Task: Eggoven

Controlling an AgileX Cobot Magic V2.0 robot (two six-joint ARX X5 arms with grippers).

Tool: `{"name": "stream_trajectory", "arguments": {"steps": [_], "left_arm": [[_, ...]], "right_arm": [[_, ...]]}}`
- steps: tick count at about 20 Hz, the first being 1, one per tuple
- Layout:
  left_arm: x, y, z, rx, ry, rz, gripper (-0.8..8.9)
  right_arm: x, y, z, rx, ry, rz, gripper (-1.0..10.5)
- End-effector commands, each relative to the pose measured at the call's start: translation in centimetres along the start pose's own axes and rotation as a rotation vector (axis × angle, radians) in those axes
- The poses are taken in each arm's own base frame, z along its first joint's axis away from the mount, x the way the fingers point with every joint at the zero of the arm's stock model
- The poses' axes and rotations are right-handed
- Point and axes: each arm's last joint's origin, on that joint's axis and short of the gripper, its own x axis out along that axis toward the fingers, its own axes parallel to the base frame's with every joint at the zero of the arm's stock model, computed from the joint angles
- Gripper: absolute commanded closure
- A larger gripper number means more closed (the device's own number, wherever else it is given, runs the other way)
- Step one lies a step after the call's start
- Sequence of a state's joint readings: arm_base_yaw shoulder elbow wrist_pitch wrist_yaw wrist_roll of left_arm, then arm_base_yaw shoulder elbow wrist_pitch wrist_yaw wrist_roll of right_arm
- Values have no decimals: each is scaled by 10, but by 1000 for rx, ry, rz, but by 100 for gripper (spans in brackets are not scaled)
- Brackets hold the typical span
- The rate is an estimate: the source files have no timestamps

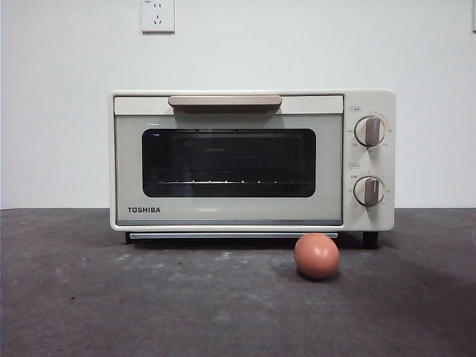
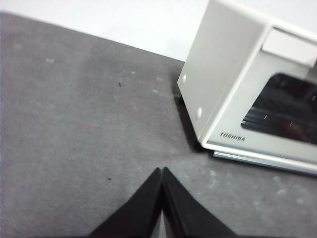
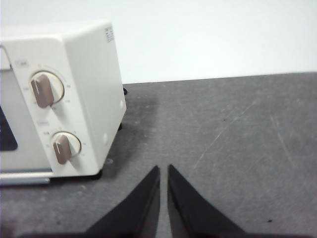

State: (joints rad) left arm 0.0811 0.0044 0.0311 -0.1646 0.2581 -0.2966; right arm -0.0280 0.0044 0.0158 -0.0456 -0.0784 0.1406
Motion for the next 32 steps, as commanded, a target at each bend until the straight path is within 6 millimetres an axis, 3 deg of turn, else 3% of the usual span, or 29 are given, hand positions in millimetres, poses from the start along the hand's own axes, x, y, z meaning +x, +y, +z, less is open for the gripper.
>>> {"name": "stream_trajectory", "arguments": {"steps": [1,7,17,26,32], "left_arm": [[2,3,-7,-99,15,9,806],[-1,0,1,-220,14,2,806],[-20,-24,51,-231,35,-103,806],[-32,-49,106,-52,249,-202,806],[-35,-60,128,26,385,-264,806]], "right_arm": [[0,0,0,95,-8,-1,943],[-3,2,10,218,-4,25,943],[-23,17,80,244,6,124,943],[-21,35,141,123,292,331,943],[-18,44,161,11,571,419,943]]}}
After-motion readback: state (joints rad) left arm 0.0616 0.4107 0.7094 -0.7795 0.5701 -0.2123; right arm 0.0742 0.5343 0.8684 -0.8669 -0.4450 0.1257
